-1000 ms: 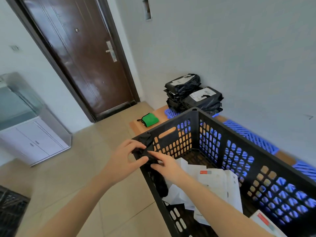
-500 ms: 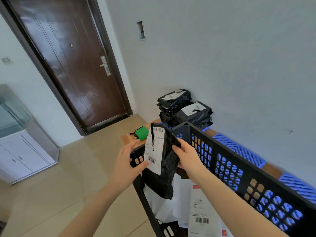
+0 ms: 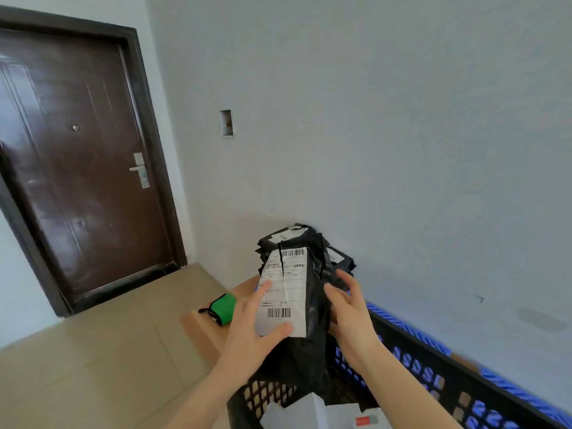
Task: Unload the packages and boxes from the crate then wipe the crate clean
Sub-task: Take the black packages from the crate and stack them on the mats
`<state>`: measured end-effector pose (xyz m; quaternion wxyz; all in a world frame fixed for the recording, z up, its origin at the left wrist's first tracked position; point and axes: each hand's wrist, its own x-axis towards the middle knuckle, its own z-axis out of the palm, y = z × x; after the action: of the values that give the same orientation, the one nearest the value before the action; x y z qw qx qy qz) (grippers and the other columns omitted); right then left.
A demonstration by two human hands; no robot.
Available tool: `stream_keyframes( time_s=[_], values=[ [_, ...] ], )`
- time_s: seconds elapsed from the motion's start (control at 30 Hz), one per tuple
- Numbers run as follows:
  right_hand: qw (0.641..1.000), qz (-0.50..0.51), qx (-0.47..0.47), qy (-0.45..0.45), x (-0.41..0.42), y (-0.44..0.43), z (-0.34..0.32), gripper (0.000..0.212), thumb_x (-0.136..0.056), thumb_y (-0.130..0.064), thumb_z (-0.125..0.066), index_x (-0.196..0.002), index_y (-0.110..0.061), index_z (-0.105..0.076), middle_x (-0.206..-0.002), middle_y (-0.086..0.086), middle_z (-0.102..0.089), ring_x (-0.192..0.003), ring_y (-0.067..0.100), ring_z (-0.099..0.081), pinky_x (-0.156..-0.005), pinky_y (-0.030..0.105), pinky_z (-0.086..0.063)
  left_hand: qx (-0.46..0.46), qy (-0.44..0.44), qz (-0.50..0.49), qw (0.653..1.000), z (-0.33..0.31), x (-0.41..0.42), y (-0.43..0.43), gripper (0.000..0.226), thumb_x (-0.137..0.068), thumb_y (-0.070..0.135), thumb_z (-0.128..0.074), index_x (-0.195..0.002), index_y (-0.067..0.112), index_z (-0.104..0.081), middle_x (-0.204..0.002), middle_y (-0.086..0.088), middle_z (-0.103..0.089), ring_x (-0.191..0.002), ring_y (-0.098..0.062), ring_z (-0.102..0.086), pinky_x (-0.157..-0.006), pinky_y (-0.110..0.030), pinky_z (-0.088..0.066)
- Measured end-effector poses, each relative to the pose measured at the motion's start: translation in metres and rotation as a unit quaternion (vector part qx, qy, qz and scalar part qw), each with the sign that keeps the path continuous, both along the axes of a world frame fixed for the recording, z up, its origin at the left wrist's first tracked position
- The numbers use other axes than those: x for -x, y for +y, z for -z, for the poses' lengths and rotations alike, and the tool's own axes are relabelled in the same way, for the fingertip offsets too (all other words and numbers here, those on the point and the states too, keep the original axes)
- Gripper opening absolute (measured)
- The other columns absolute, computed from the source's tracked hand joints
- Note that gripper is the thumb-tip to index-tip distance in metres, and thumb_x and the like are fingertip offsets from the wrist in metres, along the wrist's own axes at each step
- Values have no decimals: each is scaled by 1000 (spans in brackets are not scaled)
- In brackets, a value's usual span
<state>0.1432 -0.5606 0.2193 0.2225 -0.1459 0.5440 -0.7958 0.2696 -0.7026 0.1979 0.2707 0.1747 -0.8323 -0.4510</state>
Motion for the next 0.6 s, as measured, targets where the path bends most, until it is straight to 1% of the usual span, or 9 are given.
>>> stream_keyframes(
  time_s=[0.07,0.1,0.17,0.23,0.3,0.37,0.47,0.53,0.6],
  values=[
    [998,42,-9,49,-8,-19,-2,47,-87,-21,-68,-124,-38,-45,-121,-2,-57,-107,21,-62,-88,47,-55,-6,14,-22,1000,-6,2,-20,77,-79,38,-77,-138,52,-29,-130,13,-35,-114,6,-38,-96,-13,-30],
    [995,55,-22,85,-11,-30,-2,46,-84,-19,-71,-121,-37,-48,-123,-2,-56,-107,20,-62,-86,43,-56,-4,21,-23,1000,-7,5,-31,77,-79,39,-77,-138,52,-29,-129,12,-34,-117,1,-39,-100,-17,-32],
    [981,70,-67,168,-18,-52,-2,41,-82,-17,-73,-112,-39,-55,-126,-1,-52,-107,16,-61,-87,39,-56,10,24,-17,1000,-10,9,-53,79,-78,39,-78,-141,49,-30,-129,12,-34,-121,-3,-38,-104,-22,-34],
    [963,85,-120,226,-21,-72,0,42,-82,-21,-73,-112,-45,-57,-128,-8,-48,-114,11,-56,-95,40,-52,24,22,-10,999,-9,14,-72,81,-79,38,-77,-144,44,-30,-130,12,-35,-119,-1,-36,-99,-19,-34],
    [950,96,-160,250,-22,-87,2,47,-84,-22,-72,-122,-44,-53,-130,-14,-43,-121,6,-47,-104,36,-45,39,28,-6,999,-8,19,-89,80,-80,36,-77,-145,40,-30,-131,13,-37,-118,1,-34,-94,-14,-31],
    [939,107,-196,264,-19,-97,4,56,-85,-24,-71,-132,-41,-47,-136,-15,-37,-127,5,-39,-108,33,-40,43,35,9,998,-3,25,-104,77,-81,32,-77,-144,38,-32,-130,16,-40,-116,5,-36,-89,-8,-32],
    [918,131,-252,277,-11,-110,12,65,-83,-27,-73,-138,-40,-41,-141,-15,-27,-133,5,-28,-111,35,-36,41,37,37,998,5,39,-125,72,-82,26,-75,-138,46,-34,-127,24,-42,-117,17,-36,-85,-3,-35],
    [910,152,-271,275,1,-119,17,65,-83,-26,-73,-137,-42,-41,-139,-13,-28,-133,8,-30,-110,36,-37,53,30,49,997,9,52,-135,72,-83,22,-73,-130,55,-29,-124,29,-40,-117,19,-36,-83,-3,-37],
    [912,146,-281,260,15,-130,19,65,-85,-22,-70,-136,-45,-37,-134,-10,-36,-127,8,-38,-107,31,-40,58,25,47,997,13,67,-144,72,-84,17,-71,-133,51,-31,-123,26,-41,-113,20,-36,-80,0,-37]
  ],
)
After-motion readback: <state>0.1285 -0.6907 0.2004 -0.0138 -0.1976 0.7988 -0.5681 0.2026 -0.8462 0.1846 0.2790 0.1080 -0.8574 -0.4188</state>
